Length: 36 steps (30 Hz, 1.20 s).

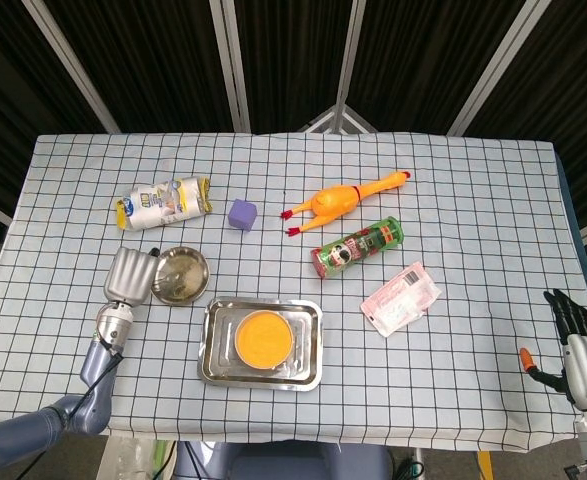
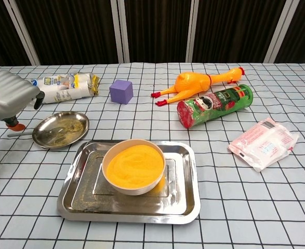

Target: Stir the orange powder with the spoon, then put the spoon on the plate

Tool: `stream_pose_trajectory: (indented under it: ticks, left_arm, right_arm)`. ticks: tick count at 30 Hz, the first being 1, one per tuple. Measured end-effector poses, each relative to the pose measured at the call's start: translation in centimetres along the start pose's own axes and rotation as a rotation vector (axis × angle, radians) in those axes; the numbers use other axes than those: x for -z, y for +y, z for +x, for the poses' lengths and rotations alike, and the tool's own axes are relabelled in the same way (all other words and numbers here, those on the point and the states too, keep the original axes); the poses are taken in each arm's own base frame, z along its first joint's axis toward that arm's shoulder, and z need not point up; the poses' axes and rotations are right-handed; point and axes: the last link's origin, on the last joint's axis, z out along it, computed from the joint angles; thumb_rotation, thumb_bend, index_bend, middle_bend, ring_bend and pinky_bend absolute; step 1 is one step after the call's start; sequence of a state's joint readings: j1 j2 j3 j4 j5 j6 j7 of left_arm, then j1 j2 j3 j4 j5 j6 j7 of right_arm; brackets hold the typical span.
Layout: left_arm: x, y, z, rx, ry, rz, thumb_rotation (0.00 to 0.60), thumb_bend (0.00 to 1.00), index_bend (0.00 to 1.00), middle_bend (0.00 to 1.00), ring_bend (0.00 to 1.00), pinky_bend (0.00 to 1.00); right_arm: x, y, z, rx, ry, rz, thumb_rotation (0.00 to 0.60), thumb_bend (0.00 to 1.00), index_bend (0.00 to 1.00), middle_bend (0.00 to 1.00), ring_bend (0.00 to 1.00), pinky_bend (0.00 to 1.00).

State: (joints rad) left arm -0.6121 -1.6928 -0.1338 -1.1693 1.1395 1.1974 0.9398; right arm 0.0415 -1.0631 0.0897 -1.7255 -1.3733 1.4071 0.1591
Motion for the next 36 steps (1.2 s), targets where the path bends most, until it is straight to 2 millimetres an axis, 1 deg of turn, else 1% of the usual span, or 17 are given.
stream_pose_trajectory:
  ticks: [2, 11, 13, 15, 16, 18, 19, 20, 21, 23, 26, 27, 28, 29, 32, 34, 36]
  left_arm:
    - [0.0, -0.2, 0.0, 0.004, 0.003, 0.004, 0.600, 0.14, 0.33, 1.00, 1.00, 0.97]
    - [0.3, -0.6, 0.4, 0.027, 0.036, 0.009, 0.600, 0.13, 0.33, 1.00, 1.00, 0.96]
    - [0.5, -0.9, 0.8, 0.043, 0.051, 0.012, 0.600, 0.13, 0.33, 1.00, 0.99, 0.95]
    - [0.8, -1.2, 1.2, 0.068, 0.069, 0.018, 0.600, 0.13, 0.32, 0.99, 0.95, 0.90]
    - [1.1, -1.5, 1.6, 0.092, 0.083, 0.024, 0.600, 0.13, 0.30, 0.96, 0.90, 0.85]
    - [1.6, -2.1, 2.1, 0.133, 0.106, 0.033, 0.600, 0.13, 0.26, 0.85, 0.80, 0.78]
    - [2.2, -2.7, 2.5, 0.163, 0.124, 0.041, 0.600, 0.13, 0.22, 0.75, 0.72, 0.72]
    - [2.6, -3.2, 2.8, 0.187, 0.138, 0.049, 0.600, 0.12, 0.16, 0.61, 0.60, 0.62]
    - [3.2, -3.8, 3.0, 0.213, 0.151, 0.056, 0.600, 0.12, 0.12, 0.52, 0.51, 0.56]
    - [4.7, -5.2, 3.4, 0.268, 0.177, 0.074, 0.600, 0.11, 0.03, 0.30, 0.31, 0.41]
    - [7.6, -7.6, 3.3, 0.331, 0.196, 0.102, 0.600, 0.09, 0.00, 0.07, 0.08, 0.26]
    - [8.6, -8.3, 3.2, 0.349, 0.195, 0.111, 0.600, 0.09, 0.00, 0.04, 0.05, 0.24]
    - [9.9, -9.1, 2.9, 0.373, 0.186, 0.120, 0.600, 0.08, 0.00, 0.01, 0.02, 0.19]
    - [10.9, -9.5, 2.7, 0.392, 0.173, 0.124, 0.600, 0.08, 0.00, 0.00, 0.00, 0.12]
    - [14.0, -10.8, 1.9, 0.459, 0.117, 0.135, 0.600, 0.07, 0.00, 0.00, 0.00, 0.00]
    - [15.8, -11.6, 1.5, 0.500, 0.088, 0.141, 0.600, 0.07, 0.00, 0.00, 0.00, 0.00]
    - [17.1, -12.1, 1.4, 0.528, 0.077, 0.143, 0.600, 0.07, 0.00, 0.00, 0.00, 0.00]
  right_arm:
    - [0.0, 0.0, 0.0, 0.000, 0.000, 0.000, 0.600, 0.41, 0.00, 0.00, 0.00, 0.00]
    - [0.0, 0.0, 0.0, 0.000, -0.001, -0.002, 0.600, 0.41, 0.00, 0.00, 0.00, 0.00]
    - [0.0, 0.0, 0.0, 0.000, -0.002, -0.002, 0.600, 0.41, 0.00, 0.00, 0.00, 0.00]
    - [0.0, 0.1, 0.0, -0.001, -0.003, -0.002, 0.600, 0.41, 0.00, 0.00, 0.00, 0.00]
    - [0.0, 0.1, 0.0, 0.000, -0.003, -0.001, 0.600, 0.41, 0.00, 0.00, 0.00, 0.00]
    - [0.0, 0.1, 0.0, 0.001, -0.003, 0.000, 0.600, 0.41, 0.00, 0.00, 0.00, 0.00]
    - [0.0, 0.1, 0.0, 0.002, -0.004, 0.000, 0.600, 0.41, 0.00, 0.00, 0.00, 0.00]
    - [0.0, 0.1, 0.0, 0.003, -0.004, 0.000, 0.600, 0.41, 0.00, 0.00, 0.00, 0.00]
    - [0.0, 0.1, 0.0, 0.004, -0.003, 0.001, 0.600, 0.41, 0.00, 0.00, 0.00, 0.00]
    - [0.0, 0.0, 0.0, 0.006, -0.003, 0.002, 0.600, 0.41, 0.00, 0.00, 0.00, 0.00]
    - [0.0, 0.0, 0.0, 0.013, -0.004, 0.002, 0.600, 0.41, 0.00, 0.00, 0.00, 0.00]
    - [0.1, 0.0, 0.0, 0.016, -0.004, 0.002, 0.600, 0.41, 0.00, 0.00, 0.00, 0.00]
    - [0.1, 0.0, 0.0, 0.019, -0.004, 0.002, 0.600, 0.41, 0.00, 0.00, 0.00, 0.00]
    - [0.1, 0.0, 0.0, 0.021, -0.003, 0.002, 0.600, 0.41, 0.00, 0.00, 0.00, 0.00]
    - [0.1, 0.0, 0.0, 0.027, 0.000, 0.004, 0.600, 0.41, 0.00, 0.00, 0.00, 0.00]
    - [0.1, 0.0, -0.1, 0.029, -0.001, 0.001, 0.600, 0.41, 0.00, 0.00, 0.00, 0.00]
    - [0.1, 0.1, -0.1, 0.031, 0.000, -0.003, 0.600, 0.41, 0.00, 0.00, 0.00, 0.00]
